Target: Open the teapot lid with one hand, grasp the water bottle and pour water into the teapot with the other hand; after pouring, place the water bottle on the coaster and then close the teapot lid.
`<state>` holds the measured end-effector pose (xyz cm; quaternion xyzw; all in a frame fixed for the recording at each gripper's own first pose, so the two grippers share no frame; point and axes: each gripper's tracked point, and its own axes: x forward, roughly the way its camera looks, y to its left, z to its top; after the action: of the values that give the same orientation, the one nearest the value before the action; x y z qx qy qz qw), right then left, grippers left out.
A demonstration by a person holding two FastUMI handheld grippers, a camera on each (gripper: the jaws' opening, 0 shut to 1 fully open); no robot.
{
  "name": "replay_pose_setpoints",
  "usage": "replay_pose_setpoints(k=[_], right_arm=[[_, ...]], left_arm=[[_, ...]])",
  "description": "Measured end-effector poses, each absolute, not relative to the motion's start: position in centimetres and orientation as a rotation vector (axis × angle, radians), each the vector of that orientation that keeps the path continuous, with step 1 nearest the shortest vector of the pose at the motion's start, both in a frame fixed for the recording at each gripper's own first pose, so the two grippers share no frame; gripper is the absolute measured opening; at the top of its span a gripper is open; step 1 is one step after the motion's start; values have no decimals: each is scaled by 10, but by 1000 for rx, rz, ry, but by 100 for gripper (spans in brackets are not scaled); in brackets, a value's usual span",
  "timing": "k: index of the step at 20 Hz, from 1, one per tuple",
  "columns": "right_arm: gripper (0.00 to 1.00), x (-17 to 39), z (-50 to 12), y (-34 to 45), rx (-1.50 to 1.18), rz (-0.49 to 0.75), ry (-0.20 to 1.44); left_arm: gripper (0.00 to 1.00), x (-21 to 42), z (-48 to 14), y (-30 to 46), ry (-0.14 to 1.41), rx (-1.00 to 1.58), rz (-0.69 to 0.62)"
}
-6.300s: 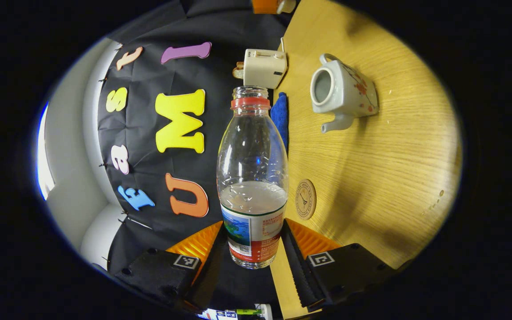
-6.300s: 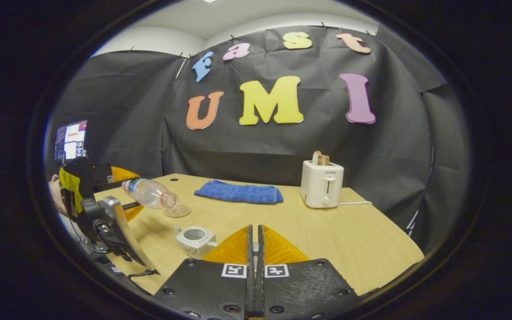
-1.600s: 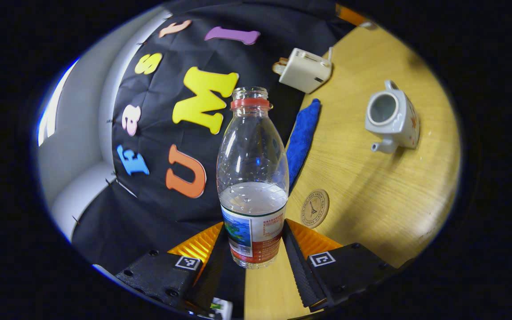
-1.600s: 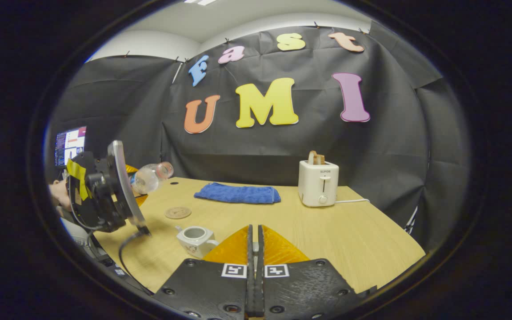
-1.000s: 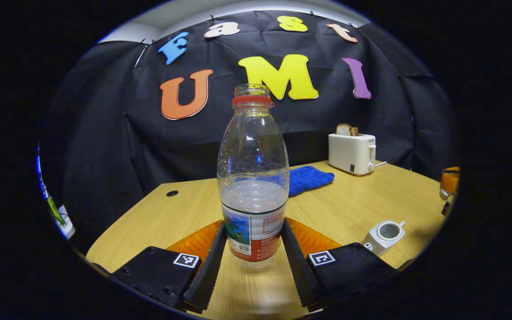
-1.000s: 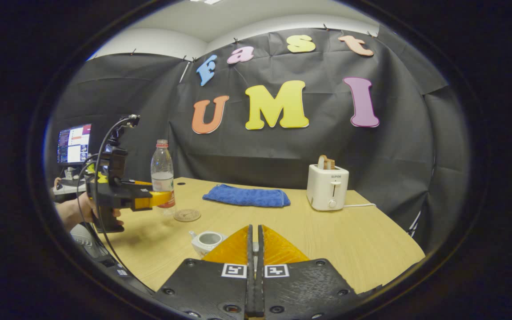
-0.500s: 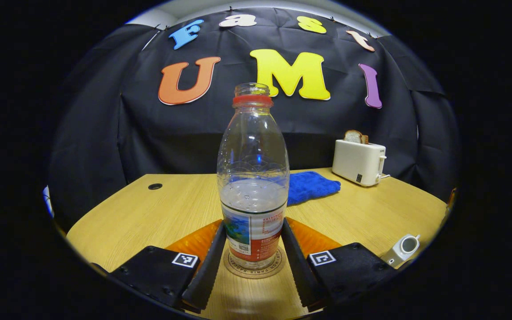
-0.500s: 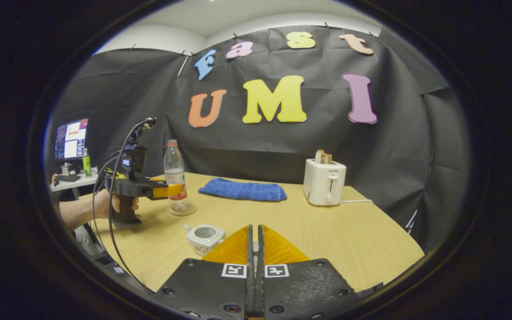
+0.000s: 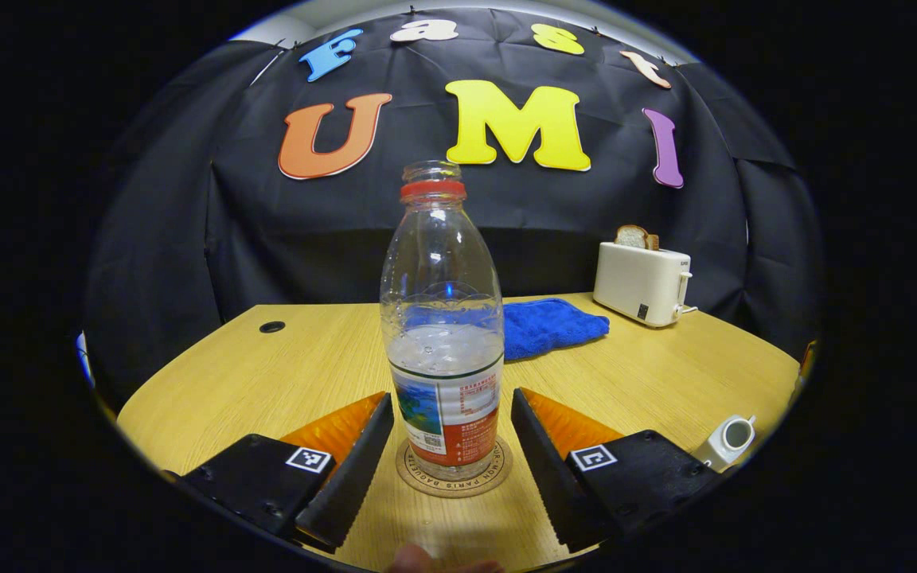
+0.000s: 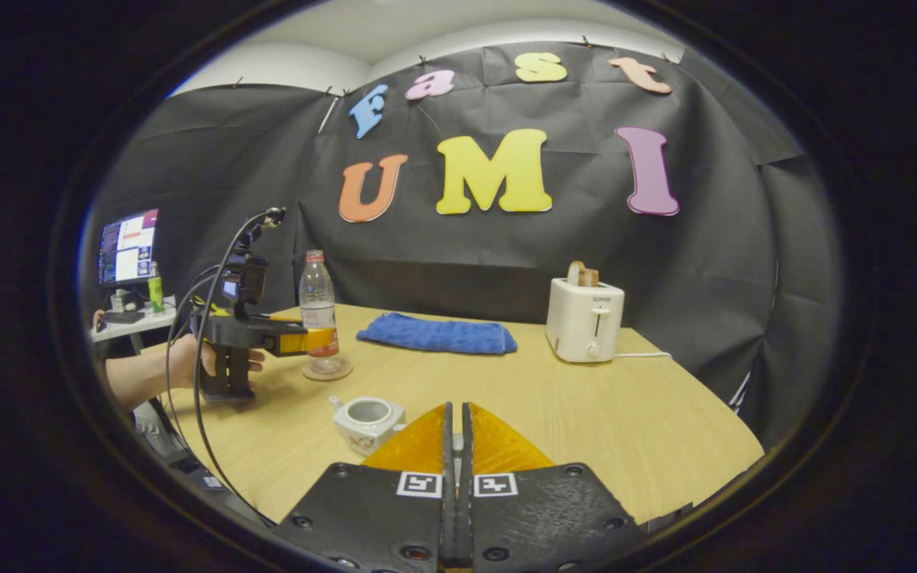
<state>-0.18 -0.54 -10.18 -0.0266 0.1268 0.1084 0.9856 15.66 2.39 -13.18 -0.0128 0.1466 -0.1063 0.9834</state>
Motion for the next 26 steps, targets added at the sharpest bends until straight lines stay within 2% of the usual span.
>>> replay_pose_setpoints(k=[2,6,18,26], right_arm=[[0,-3,-100,-2,-51,223,251],[0,0,-95,17,-48,260,229],[0,49,-99,93,-11,400,182],[0,64,-124,110,-9,423,212]], left_arm=[[99,151,-135,28,309,-39,-193],[100,122,-135,42,320,-82,-146],[99,2,-92,99,196,-50,13],[99,-30,-73,116,127,-5,75]])
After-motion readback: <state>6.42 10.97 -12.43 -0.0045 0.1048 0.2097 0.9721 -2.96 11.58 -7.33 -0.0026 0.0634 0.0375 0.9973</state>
